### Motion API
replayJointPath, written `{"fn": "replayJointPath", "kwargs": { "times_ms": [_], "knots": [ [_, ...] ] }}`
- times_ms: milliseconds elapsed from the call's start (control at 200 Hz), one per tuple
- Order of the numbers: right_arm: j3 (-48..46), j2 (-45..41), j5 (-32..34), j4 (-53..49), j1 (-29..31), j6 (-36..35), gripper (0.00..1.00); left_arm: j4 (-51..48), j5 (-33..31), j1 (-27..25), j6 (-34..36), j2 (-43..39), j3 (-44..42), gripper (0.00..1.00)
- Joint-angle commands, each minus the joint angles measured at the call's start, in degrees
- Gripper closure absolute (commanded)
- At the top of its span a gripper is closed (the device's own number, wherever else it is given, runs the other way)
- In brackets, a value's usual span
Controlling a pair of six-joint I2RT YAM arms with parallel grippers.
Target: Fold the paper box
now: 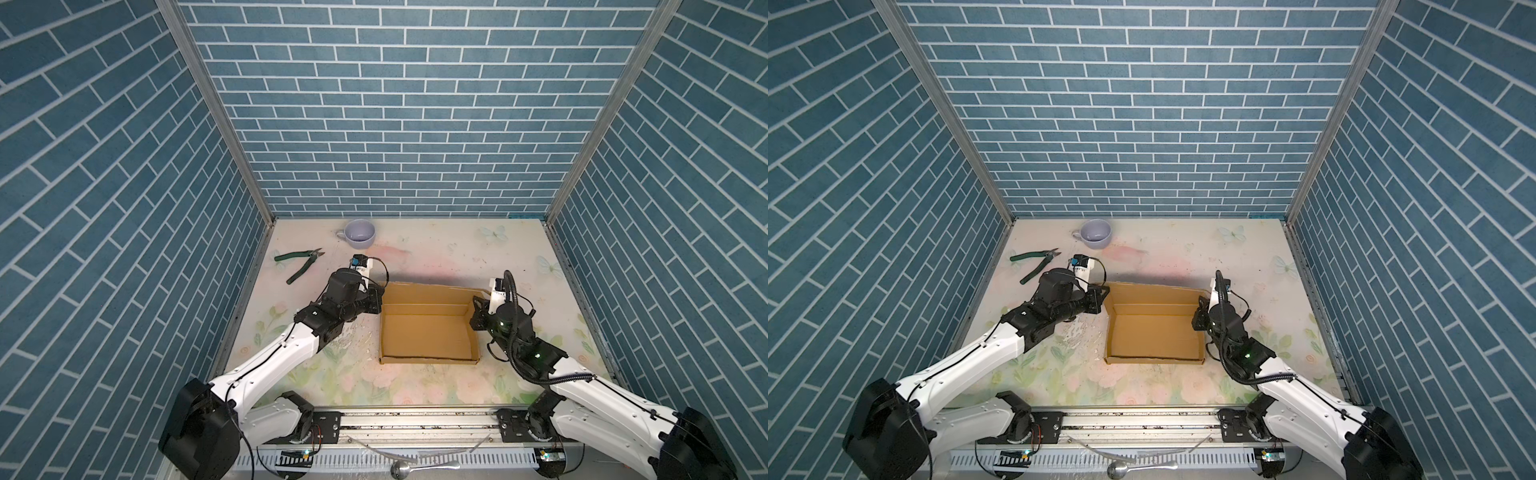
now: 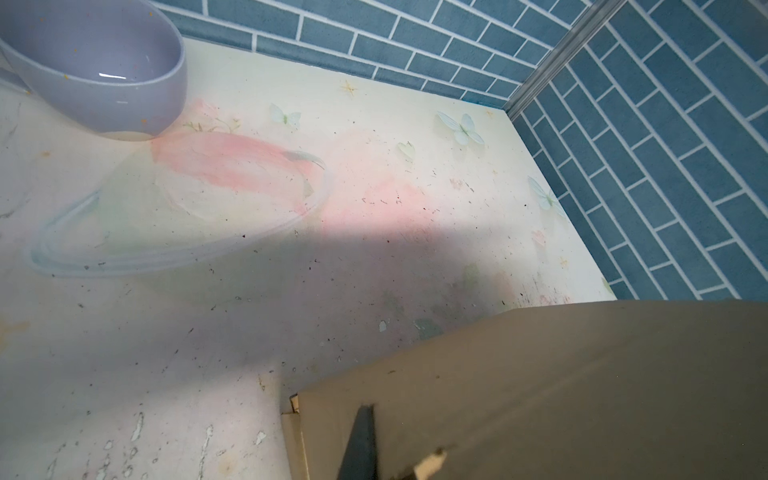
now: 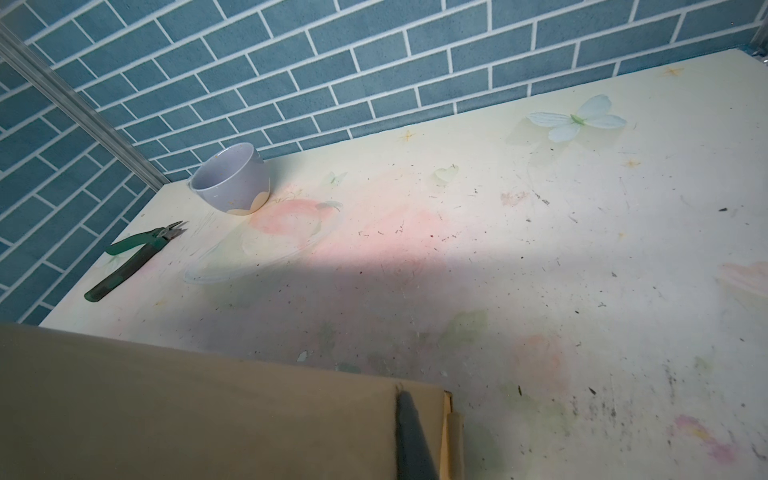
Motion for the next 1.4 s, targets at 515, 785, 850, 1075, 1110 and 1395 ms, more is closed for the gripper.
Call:
{"fn": "replayJointPath", "kwargs": {
  "times_ms": [515,785,850,1075,1110,1395],
  "knots": [
    [-0.4,-0.7,2.8,-2.8,0.0,4.1,1.00,-3.5,2.0,-1.5,-0.4,-2.9,-6.2,0.85],
    [0.0,-1.3,3.0,-3.6,0.0,3.8,1.00,-5.6,0.7,-1.2,-0.5,-2.8,-7.9,0.53],
    [0.0,-1.5,3.0,-3.7,0.1,3.9,1.00,-3.5,0.9,-0.4,-1.2,-4.4,-9.6,0.49],
    [0.2,-1.2,3.0,-3.9,0.0,3.3,1.00,2.0,1.4,-0.3,-1.2,-1.8,-10.5,0.51],
    [0.2,-1.3,2.8,-4.0,0.0,3.2,1.00,2.1,0.4,-0.3,0.1,-1.8,-10.2,0.48],
    [0.2,-0.9,2.4,-3.7,0.1,2.9,1.00,11.2,1.5,3.3,4.5,0.0,-9.7,0.43]
  ]
}}
